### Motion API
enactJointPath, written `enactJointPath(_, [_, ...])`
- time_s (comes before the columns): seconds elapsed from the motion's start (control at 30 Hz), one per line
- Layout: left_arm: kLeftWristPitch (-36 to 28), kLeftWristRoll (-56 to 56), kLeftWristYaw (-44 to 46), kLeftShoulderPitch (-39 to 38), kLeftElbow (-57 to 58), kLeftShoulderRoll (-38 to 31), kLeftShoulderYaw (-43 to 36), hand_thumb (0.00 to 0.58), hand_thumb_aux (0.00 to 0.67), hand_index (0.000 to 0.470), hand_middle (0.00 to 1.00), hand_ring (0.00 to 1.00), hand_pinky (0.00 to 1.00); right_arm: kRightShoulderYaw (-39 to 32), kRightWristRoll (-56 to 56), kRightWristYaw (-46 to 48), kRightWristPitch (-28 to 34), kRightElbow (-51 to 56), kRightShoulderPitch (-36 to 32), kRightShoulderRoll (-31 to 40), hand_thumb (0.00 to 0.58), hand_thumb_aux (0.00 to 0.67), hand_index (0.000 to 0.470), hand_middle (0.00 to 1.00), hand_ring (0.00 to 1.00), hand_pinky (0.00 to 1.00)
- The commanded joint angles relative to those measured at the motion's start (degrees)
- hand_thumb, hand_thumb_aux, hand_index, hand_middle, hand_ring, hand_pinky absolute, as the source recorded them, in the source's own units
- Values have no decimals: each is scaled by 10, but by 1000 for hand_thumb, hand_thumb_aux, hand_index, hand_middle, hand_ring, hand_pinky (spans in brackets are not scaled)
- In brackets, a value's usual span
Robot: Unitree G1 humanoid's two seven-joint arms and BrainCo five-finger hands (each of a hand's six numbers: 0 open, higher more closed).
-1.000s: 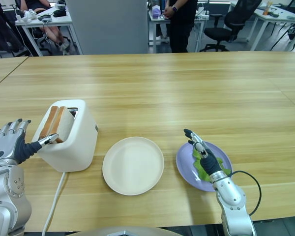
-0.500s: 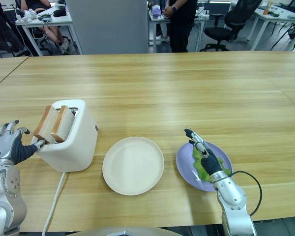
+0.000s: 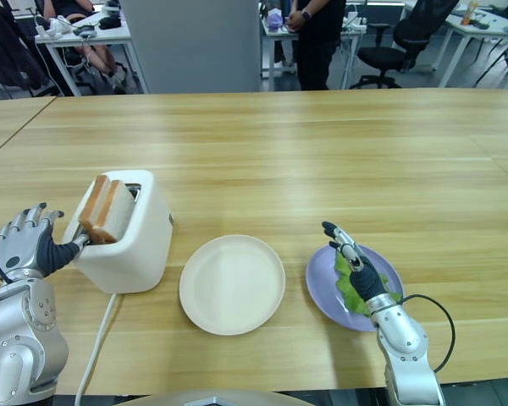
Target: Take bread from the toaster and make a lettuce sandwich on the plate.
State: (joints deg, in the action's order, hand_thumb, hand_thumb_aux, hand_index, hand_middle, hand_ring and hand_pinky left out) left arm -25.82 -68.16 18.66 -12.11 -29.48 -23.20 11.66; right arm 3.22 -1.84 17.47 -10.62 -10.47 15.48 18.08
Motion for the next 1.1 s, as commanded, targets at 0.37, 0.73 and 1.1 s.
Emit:
enactJointPath(0.37, [-1,20,33,-17,-53,11,-8,0,0,0,16,16,16,6,-1,-3,1,11,-6,-1,0,0,0,0,0,0])
enactJointPath(0.73, [-6,-17,21,-1,-27,31,-44,62,37,25,20,20,20,15,-6,-2,2,14,-8,5,0,0,0,0,0,0])
enactJointPath(1.1, [-18,-39,5,22,27,53,-86,578,628,431,106,106,106,24,-8,-4,0,22,-9,0,0,0,0,0,0,0])
